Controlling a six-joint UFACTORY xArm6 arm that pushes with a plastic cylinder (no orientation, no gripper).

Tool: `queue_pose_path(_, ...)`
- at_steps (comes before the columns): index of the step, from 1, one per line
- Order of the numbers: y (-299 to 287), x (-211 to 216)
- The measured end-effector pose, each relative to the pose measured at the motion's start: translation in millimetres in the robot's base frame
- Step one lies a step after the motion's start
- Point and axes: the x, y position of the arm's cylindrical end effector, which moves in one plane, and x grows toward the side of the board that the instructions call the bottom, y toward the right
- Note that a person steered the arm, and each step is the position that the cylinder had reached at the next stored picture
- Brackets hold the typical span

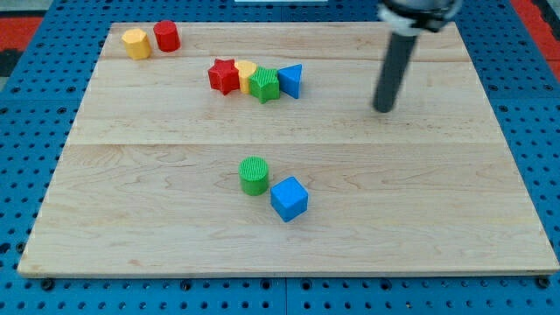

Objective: Move the green circle bit a right

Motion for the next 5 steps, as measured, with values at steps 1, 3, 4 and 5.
queue_pose_path(1,-113.9,5.3)
queue_pose_path(3,-253.1,96.3)
queue_pose_path(4,-244.8,132.1)
queue_pose_path(5,-192.6,127.6)
